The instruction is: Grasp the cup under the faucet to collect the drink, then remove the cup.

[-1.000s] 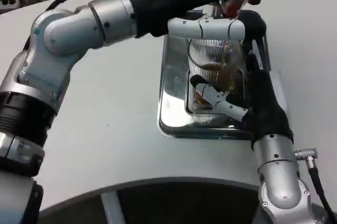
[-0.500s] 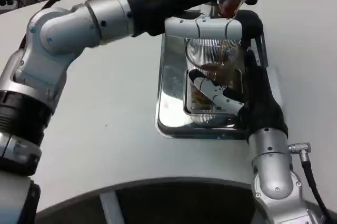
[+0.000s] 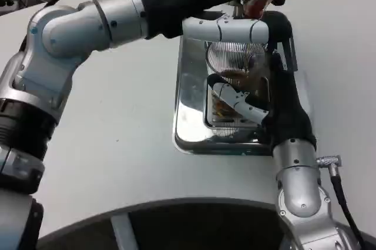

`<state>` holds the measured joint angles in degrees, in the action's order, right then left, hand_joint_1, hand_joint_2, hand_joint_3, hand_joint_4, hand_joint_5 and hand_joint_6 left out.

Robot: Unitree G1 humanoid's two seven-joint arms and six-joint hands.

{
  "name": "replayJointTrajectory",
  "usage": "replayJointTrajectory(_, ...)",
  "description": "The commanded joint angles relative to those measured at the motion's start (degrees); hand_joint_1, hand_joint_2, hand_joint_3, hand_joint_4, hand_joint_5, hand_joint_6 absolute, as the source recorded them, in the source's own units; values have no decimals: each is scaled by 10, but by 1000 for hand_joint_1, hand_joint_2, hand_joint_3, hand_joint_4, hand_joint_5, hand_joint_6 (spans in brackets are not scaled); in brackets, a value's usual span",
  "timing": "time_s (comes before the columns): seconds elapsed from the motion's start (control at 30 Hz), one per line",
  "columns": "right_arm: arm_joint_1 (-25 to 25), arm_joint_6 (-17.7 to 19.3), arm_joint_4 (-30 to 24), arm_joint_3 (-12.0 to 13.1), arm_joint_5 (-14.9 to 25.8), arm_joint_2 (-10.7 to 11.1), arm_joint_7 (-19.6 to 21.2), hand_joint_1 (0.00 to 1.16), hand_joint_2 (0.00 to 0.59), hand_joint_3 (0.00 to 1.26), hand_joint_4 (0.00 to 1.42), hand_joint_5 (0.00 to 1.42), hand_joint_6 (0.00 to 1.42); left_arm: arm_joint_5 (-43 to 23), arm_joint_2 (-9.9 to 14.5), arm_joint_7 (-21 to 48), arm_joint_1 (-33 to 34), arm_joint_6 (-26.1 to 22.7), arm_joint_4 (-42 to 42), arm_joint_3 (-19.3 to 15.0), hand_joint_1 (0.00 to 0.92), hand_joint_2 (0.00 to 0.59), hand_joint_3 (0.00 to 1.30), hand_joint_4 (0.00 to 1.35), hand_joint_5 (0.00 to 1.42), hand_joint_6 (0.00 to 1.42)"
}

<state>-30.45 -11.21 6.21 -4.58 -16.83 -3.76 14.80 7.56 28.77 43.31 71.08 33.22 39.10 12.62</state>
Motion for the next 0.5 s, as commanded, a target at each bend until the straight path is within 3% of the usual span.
replayJointTrajectory(0.03,-3,7,17,-6,-1,-9,11,796,204,0,0,10,0,24,12,25,-12,-4,14,17,0,157,121,52,159,155)
replayJointTrajectory(0.5,-18,39,76,-19,-16,-35,71,792,207,19,112,166,96,24,22,29,-13,5,21,16,0,157,121,52,159,158)
